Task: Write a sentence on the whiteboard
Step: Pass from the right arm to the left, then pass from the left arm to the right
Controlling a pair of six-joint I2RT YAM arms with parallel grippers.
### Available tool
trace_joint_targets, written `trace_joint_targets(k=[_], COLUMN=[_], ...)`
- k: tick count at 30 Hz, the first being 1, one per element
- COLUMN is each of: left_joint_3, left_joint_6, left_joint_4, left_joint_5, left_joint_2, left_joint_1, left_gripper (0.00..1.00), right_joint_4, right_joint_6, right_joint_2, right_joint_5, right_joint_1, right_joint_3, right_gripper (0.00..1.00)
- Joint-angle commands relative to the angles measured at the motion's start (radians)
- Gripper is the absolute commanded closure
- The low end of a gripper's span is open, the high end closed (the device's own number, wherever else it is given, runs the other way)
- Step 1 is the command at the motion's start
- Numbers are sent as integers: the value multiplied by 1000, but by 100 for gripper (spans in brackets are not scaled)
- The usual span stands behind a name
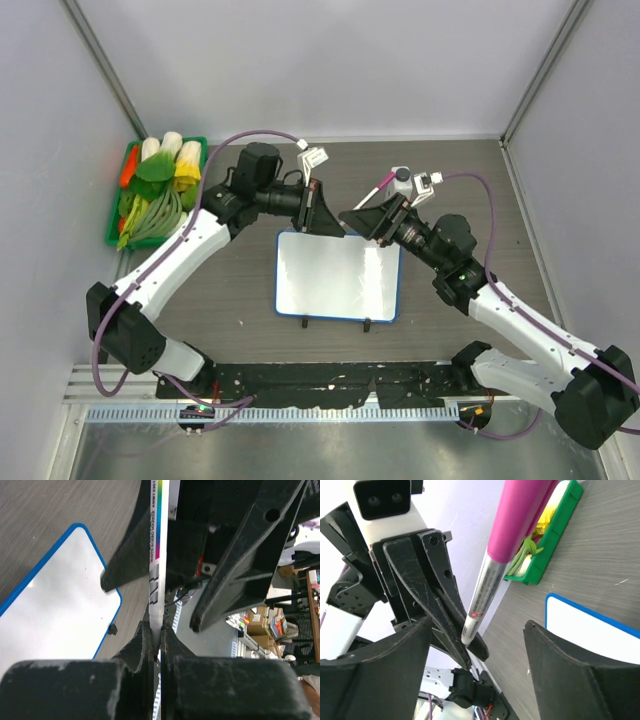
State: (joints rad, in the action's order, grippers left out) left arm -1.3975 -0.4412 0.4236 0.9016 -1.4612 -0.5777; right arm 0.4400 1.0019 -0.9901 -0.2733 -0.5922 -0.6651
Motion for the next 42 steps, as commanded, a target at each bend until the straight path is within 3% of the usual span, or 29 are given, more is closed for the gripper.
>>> trace_joint_targets(k=[1, 5, 10, 16, 19, 25, 36, 42], left_joint_3=[-43, -69, -75, -80, -98, -98, -83, -80], left_joint_6=[81, 151, 208, 228, 249, 262, 274, 289], left_joint_4=[81, 191, 237, 247, 280, 299, 307, 322], left_joint_5=[25, 52, 114, 169, 175, 187, 195, 194], left_joint_2=[68, 78, 96, 87, 76, 76, 79, 71], left_joint_1=[2, 1, 1, 1, 2, 1, -8, -14], left_gripper=[100, 100, 100, 100, 100, 100, 100, 100], right_joint_4=[-35, 77, 218, 293, 255, 220, 215, 207], right_joint_6=[-74, -33, 6, 0, -35, -49, -55, -60], right_joint_2=[56, 36, -1, -45, -58, -41, -68, -84], right_joint_5=[-39, -257, -450, -564, -583, -566, -526, -503], right_joint_1=[58, 162, 186, 129, 91, 86, 60, 54], right_joint_3=[-50, -54, -64, -77, -102, -94, -91, -90], right_gripper=[14, 11, 11, 28, 47, 61, 66, 73])
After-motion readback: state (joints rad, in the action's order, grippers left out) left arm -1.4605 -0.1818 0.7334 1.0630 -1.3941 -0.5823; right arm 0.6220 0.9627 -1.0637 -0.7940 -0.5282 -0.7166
